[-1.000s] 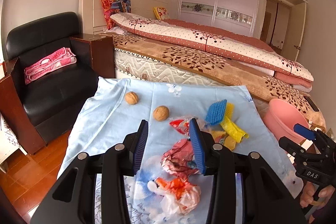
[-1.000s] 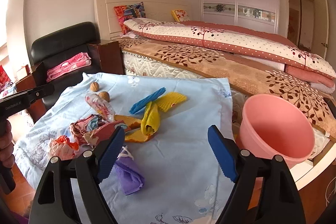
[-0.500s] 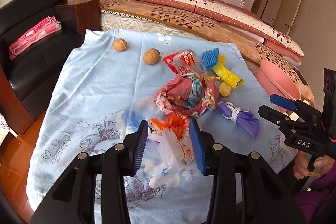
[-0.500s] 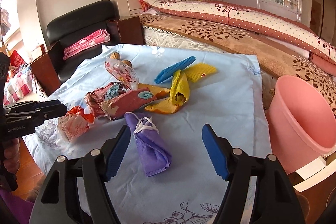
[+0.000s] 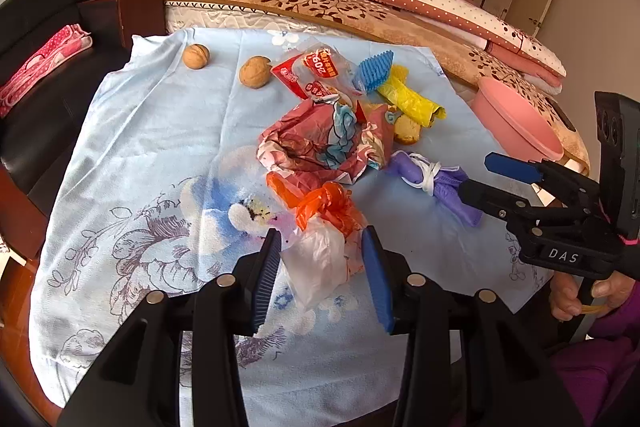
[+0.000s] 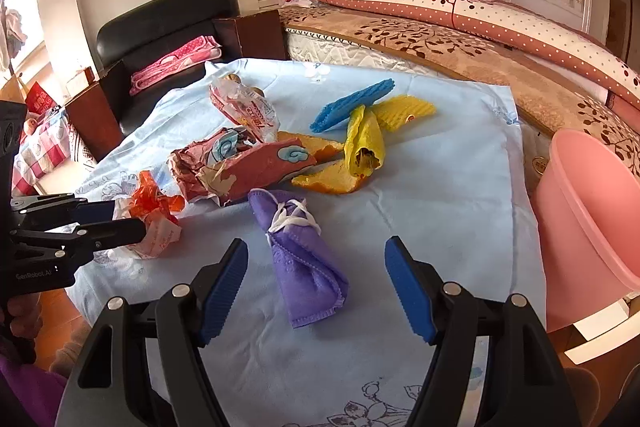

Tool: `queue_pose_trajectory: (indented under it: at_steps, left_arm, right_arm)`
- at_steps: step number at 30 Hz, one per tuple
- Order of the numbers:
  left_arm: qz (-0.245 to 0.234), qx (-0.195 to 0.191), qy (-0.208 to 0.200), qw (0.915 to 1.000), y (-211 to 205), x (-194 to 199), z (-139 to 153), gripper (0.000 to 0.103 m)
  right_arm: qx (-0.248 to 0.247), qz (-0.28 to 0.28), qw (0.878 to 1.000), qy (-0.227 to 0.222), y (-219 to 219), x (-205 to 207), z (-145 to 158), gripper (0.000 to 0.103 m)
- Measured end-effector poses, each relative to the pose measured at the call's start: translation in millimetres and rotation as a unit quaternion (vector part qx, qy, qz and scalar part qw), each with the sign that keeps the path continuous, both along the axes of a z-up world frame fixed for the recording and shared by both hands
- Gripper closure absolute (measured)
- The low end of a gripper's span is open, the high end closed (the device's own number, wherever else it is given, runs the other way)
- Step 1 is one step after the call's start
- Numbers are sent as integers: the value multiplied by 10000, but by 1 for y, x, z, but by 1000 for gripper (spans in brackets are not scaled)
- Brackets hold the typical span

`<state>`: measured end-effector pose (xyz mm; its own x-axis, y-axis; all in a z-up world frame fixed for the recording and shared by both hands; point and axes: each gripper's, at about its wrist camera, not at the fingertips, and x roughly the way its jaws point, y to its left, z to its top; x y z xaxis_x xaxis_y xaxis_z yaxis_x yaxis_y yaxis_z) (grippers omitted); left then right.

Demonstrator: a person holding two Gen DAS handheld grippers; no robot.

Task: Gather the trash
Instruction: 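Grasp the white bag with orange ribbon with the left tool while the right tool grasps the purple cloth bag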

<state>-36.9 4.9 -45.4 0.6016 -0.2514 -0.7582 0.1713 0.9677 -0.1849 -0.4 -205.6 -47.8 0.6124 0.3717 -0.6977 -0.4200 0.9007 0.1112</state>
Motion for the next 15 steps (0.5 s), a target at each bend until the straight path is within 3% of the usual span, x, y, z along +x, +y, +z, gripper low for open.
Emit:
queue_pose_trajectory:
  at_steps: [12, 14, 15]
  left_arm:
    - [-107, -9, -335, 9994, 0, -7, 13, 71]
    - [-134, -9, -387, 9992, -1, -8, 15, 71]
    - [-138, 1, -406, 9991, -1, -8, 16, 71]
  right_arm:
    - [-88, 50, 9996, 272, 4, 11, -15, 33]
    - [-136, 61, 9993, 354, 5, 14, -19, 39]
    - [-190, 75, 9990, 408, 7, 15, -22, 47]
